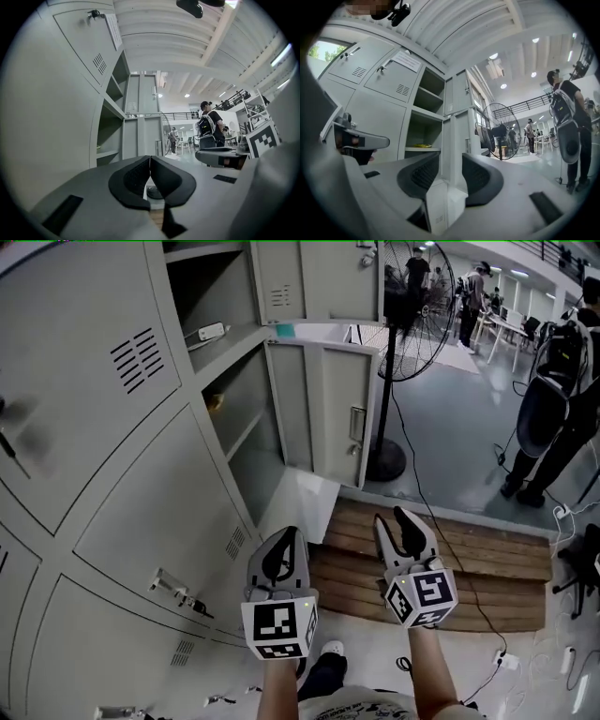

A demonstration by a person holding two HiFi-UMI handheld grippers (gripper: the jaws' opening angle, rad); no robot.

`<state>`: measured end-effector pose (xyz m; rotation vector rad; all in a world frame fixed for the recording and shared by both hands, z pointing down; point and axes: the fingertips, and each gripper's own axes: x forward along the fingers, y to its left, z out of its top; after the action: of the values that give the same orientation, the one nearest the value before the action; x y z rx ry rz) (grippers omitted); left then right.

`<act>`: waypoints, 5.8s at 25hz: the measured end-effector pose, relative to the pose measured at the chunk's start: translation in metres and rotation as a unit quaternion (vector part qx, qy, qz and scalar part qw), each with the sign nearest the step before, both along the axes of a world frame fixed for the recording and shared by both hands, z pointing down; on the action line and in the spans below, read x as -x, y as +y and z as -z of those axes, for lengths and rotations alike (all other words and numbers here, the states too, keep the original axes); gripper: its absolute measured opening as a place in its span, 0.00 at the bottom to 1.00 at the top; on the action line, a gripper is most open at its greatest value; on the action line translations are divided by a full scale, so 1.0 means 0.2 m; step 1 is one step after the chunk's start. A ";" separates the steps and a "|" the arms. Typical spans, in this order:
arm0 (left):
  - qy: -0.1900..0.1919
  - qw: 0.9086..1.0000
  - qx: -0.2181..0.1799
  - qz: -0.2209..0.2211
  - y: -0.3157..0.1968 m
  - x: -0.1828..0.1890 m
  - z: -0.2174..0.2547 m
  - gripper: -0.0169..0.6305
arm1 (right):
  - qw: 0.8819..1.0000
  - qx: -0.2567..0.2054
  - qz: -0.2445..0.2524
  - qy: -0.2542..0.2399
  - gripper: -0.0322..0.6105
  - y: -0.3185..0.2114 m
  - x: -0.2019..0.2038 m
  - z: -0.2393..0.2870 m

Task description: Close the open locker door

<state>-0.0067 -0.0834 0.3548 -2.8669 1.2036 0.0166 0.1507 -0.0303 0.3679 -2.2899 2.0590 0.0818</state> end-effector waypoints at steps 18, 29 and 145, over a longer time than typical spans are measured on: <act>-0.007 0.999 0.014 -0.038 -0.55 -0.30 -0.10 0.04 | 0.999 0.016 -0.033 -0.008 0.29 -0.51 -0.28 -0.10; -0.015 0.999 0.032 -0.031 -0.74 -0.46 -0.15 0.04 | 0.999 0.039 -0.019 -0.015 0.29 -0.72 -0.43 -0.18; -0.001 0.966 0.038 0.255 -0.59 0.48 -0.09 0.04 | 0.938 0.068 0.338 0.027 0.19 -1.10 0.87 -0.29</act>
<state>-0.1021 -0.2012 0.3732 -2.5182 1.9364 -0.0456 -0.0223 -0.2496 0.4258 -1.5146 2.8221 -0.0358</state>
